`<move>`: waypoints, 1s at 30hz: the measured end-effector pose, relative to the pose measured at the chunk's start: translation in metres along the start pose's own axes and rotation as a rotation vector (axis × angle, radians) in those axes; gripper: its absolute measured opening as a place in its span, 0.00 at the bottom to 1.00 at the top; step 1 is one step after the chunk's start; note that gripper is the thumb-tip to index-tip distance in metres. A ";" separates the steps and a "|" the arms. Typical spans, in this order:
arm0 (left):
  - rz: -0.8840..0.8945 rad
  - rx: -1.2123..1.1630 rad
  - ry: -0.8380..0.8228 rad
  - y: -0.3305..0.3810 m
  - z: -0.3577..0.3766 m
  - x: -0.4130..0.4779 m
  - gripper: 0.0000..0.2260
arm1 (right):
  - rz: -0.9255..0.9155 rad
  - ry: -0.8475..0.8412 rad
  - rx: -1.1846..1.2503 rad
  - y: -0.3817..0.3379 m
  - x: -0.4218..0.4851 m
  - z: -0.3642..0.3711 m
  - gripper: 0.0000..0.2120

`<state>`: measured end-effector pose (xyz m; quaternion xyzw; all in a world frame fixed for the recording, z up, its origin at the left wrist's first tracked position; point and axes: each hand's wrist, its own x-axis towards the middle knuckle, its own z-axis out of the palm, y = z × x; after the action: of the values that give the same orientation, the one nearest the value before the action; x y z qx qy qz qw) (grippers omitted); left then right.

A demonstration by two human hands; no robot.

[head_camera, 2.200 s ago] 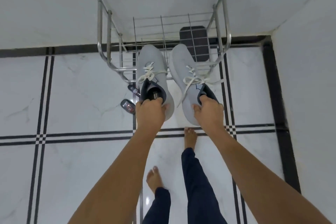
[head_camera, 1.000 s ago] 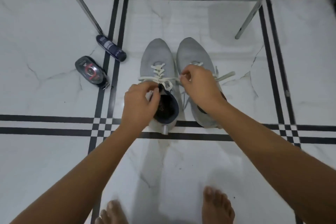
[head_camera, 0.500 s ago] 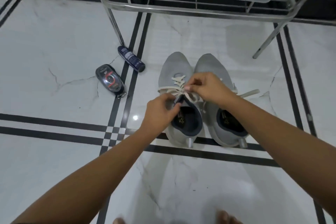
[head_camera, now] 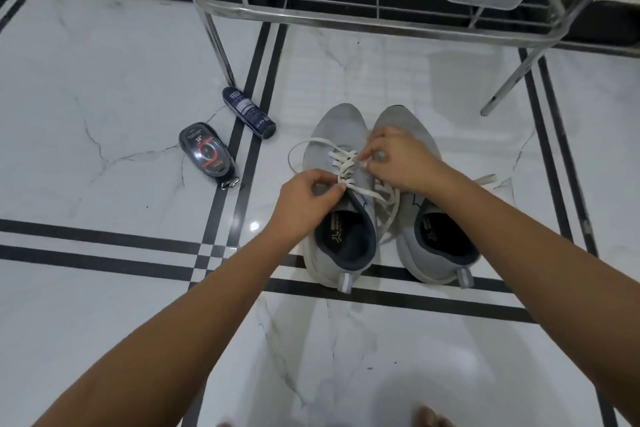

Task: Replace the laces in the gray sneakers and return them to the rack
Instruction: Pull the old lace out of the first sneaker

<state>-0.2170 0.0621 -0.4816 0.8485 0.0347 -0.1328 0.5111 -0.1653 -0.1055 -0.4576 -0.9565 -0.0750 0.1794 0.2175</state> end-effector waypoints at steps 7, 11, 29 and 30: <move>-0.039 0.056 -0.054 0.003 -0.006 0.013 0.07 | 0.019 -0.149 0.357 -0.006 -0.015 0.001 0.04; 0.065 0.125 -0.060 0.000 -0.001 0.009 0.05 | -0.020 -0.111 0.341 -0.011 -0.016 0.009 0.07; -0.179 -0.553 0.085 0.002 -0.004 0.013 0.11 | 0.261 -0.114 0.963 -0.019 -0.024 0.022 0.09; -0.178 -0.601 0.101 0.009 -0.005 0.013 0.11 | 0.247 -0.129 0.995 -0.021 -0.022 0.018 0.10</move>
<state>-0.2016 0.0616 -0.4751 0.6587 0.1718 -0.1182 0.7229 -0.1936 -0.0847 -0.4572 -0.7260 0.1197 0.2765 0.6182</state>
